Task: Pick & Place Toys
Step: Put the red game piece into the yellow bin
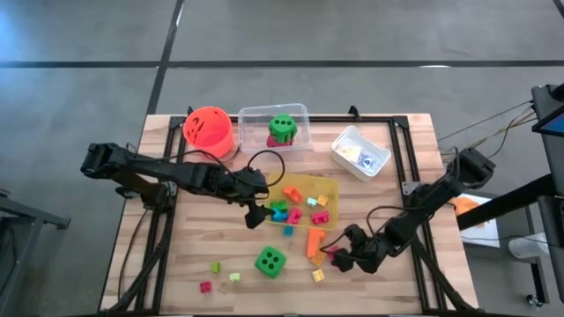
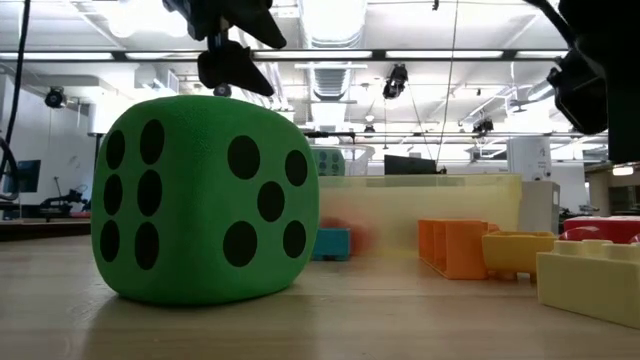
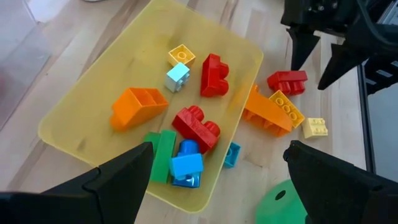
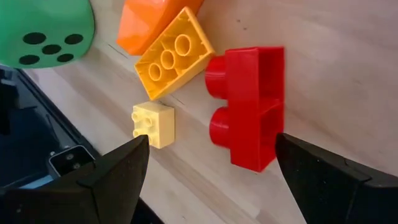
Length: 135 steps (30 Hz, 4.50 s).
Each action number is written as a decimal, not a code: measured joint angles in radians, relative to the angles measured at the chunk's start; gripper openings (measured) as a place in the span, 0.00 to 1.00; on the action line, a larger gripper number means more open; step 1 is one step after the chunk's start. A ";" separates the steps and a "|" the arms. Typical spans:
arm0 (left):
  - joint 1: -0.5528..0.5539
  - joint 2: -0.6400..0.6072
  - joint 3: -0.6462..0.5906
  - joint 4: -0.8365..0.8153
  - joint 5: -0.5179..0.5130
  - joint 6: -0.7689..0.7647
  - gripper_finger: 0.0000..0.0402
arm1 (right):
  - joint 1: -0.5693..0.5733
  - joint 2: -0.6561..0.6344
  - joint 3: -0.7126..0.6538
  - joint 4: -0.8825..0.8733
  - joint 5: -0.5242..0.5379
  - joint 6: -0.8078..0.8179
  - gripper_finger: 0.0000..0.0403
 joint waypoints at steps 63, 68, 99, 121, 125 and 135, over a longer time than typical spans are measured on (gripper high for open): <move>0.000 0.001 0.000 -0.110 0.001 -0.058 0.90 | -0.243 -0.150 0.384 -0.674 0.072 -0.438 0.03; -0.004 0.001 0.000 -0.180 0.063 -0.061 0.90 | -0.434 -0.121 0.388 -0.647 0.004 -0.666 0.03; -0.245 -0.015 0.000 -0.530 0.090 -0.353 0.90 | -0.723 0.068 0.294 -0.403 -0.152 -1.260 0.03; -0.311 -0.054 0.000 -0.532 0.055 -0.452 0.90 | -0.710 0.151 0.304 -0.445 -0.092 -1.546 0.03; -0.311 -0.054 0.000 -0.533 0.055 -0.475 0.90 | -0.708 0.155 0.303 -0.445 -0.091 -1.559 0.03; -0.311 -0.054 0.000 -0.529 0.055 -0.481 0.90 | -0.709 0.173 0.303 -0.448 -0.091 -1.573 0.03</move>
